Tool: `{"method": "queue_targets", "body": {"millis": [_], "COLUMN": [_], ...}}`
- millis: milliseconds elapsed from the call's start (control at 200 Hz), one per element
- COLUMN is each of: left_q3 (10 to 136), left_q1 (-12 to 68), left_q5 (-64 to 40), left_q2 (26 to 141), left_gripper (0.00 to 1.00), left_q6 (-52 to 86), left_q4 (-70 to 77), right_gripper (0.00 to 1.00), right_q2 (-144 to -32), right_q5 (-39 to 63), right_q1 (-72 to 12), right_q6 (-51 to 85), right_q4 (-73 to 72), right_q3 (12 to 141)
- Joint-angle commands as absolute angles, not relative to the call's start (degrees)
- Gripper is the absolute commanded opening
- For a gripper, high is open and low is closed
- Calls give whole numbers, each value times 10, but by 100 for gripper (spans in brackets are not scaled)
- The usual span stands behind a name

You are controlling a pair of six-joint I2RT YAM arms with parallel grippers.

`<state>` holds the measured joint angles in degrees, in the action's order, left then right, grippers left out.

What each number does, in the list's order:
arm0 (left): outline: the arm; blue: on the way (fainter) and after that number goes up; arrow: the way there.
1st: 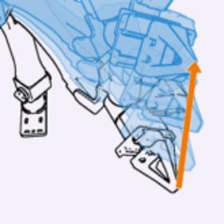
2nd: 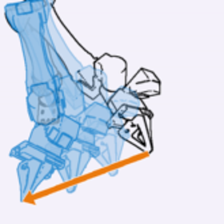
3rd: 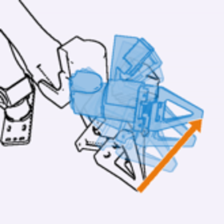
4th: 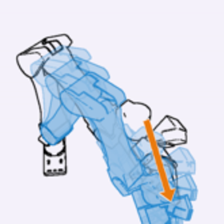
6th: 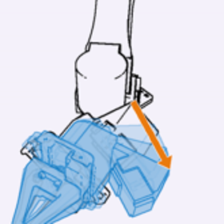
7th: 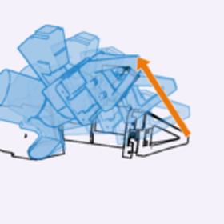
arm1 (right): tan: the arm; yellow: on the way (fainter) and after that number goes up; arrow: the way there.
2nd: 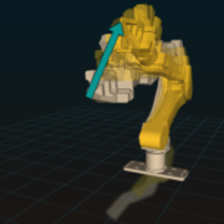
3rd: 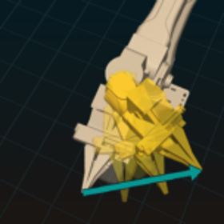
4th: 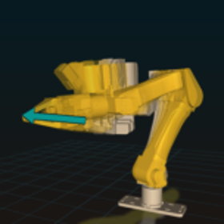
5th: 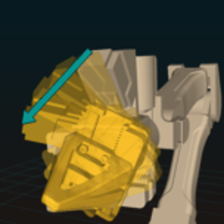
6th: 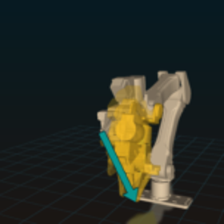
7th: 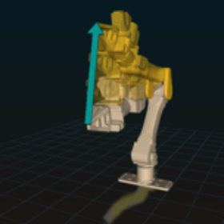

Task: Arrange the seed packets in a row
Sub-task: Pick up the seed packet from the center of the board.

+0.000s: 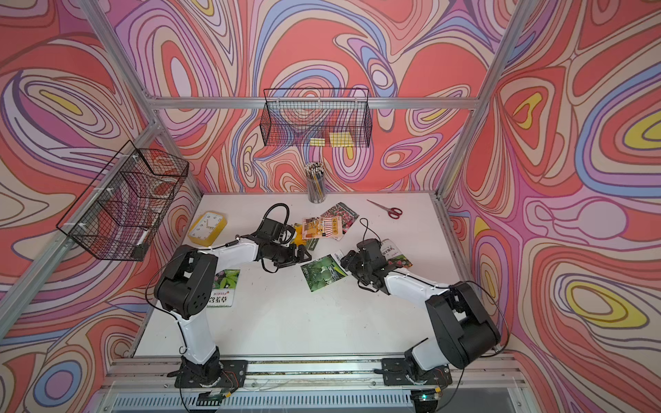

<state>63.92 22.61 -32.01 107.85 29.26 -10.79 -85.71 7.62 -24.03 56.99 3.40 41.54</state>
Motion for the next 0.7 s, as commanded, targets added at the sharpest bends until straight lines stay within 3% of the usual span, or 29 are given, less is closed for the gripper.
{"method": "queue_targets", "body": {"millis": [0,325,496,696], "left_q3": [590,522,524,542], "left_q1": [231,259,275,280], "left_q5": [-334,-382,-400,-416], "left_q2": [1055,1059,1089,1136], "left_gripper": [88,94,94,90], "left_q6": [334,406,430,444], "left_q4": [-115,-70,-35,-7], "right_gripper": [77,73,71,62], "right_q2": [-896,-1039,-1063,-1054], "right_q5": [114,224,263,303], "right_q1": [-212,-188,-188,-188], "right_q6": [495,421,434,461], "right_q4": [60,50,21,-29], "right_q3": [458,539,523,474]}}
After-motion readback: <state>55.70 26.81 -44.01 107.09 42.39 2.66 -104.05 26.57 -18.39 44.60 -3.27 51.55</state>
